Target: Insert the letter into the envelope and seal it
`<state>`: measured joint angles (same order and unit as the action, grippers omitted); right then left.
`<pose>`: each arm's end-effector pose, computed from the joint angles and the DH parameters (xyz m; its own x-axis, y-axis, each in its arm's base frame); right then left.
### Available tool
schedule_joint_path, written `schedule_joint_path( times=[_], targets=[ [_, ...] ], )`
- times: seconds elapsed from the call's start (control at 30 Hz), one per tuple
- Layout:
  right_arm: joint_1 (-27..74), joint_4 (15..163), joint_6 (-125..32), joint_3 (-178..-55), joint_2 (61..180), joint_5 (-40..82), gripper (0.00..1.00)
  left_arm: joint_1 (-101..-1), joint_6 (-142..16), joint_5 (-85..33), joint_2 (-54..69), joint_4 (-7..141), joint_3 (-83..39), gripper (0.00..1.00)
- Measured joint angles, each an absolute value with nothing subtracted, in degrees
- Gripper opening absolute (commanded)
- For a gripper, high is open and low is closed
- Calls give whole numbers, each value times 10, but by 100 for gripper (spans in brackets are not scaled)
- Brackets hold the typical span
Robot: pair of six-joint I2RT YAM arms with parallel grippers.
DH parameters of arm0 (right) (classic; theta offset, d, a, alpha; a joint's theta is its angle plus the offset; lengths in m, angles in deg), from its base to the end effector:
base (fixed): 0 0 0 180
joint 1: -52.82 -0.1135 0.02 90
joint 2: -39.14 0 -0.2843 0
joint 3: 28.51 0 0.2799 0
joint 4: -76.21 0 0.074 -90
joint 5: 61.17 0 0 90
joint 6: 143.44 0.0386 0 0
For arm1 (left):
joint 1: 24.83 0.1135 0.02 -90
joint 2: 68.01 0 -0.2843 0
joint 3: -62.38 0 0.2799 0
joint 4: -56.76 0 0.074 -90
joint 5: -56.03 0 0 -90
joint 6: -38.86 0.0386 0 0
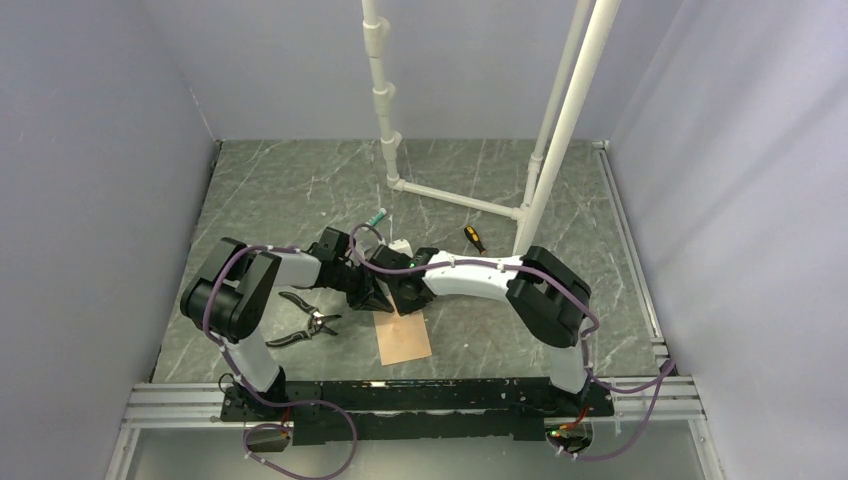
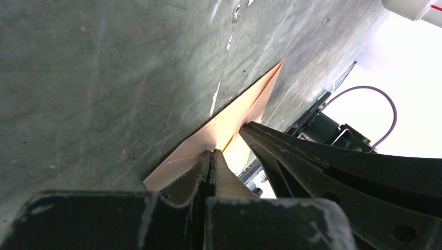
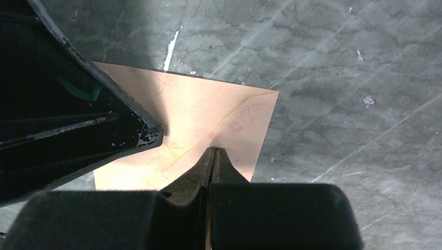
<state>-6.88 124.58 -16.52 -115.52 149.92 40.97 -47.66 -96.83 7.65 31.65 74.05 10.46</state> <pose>0.2145 0.3510 0.1601 -0.8714 -0.3273 -0.3654 -0.3603 0.9325 0.0242 0.2660 -0.1398 0.0934 -0.9761 -0.1695 0.1360 -0.2147 0.6570 -0.7227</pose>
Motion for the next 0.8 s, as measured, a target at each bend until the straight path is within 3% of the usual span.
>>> schedule_joint_path(
  times=[0.8],
  targets=[
    [-140,1138,-246,-1096,1463,402,0,-471,-976,87,323,739,105,2]
  ],
)
